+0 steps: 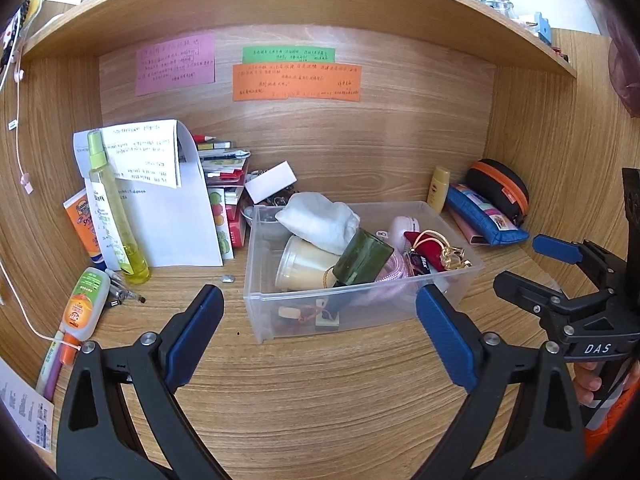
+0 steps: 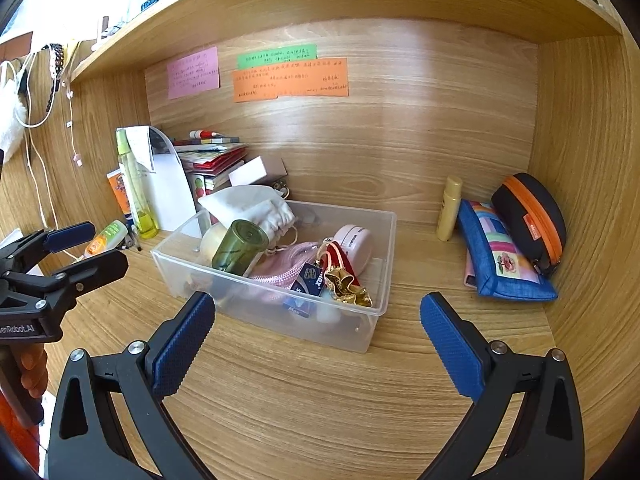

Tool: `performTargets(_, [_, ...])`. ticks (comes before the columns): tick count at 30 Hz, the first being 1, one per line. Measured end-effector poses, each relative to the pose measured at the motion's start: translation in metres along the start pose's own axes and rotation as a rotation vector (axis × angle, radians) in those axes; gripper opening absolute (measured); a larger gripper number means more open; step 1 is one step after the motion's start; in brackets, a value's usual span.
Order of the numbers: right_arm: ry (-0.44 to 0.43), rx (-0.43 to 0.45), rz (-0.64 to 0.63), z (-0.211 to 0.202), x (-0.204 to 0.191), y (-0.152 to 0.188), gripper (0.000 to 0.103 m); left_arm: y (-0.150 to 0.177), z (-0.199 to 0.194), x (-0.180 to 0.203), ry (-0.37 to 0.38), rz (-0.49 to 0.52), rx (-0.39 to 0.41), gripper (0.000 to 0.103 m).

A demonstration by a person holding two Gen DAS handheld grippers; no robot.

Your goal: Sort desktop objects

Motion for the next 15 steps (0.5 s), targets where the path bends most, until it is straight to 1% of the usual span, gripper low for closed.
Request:
performTargets(5, [0.004, 0.005, -0.007, 0.0, -0.001, -0.001, 0.103, 0.0, 0.001, -0.002, -0.002, -0.002, 0.001, 0.098])
performTargets(10, [0.001, 0.001, -0.006, 0.001, -0.002, -0.002, 0.103, 0.001, 0.008, -0.006, -0.008, -0.006, -0.017, 0.099])
performTargets(15, [0.006, -0.008, -0.015, 0.003, -0.004, -0.001, 0.103, 0.003, 0.011, -0.008, 0.026, -0.026, -0.035, 0.099])
Point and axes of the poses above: each gripper's, at about its wrist camera, not at the fingertips, and z roughly the way its jaws point, x to its right, y to its underside, the point moved 6 cm from there along z, roughly the way its jaws point, and after that the axes turned 12 degrees about y, right-handed, at the moved point
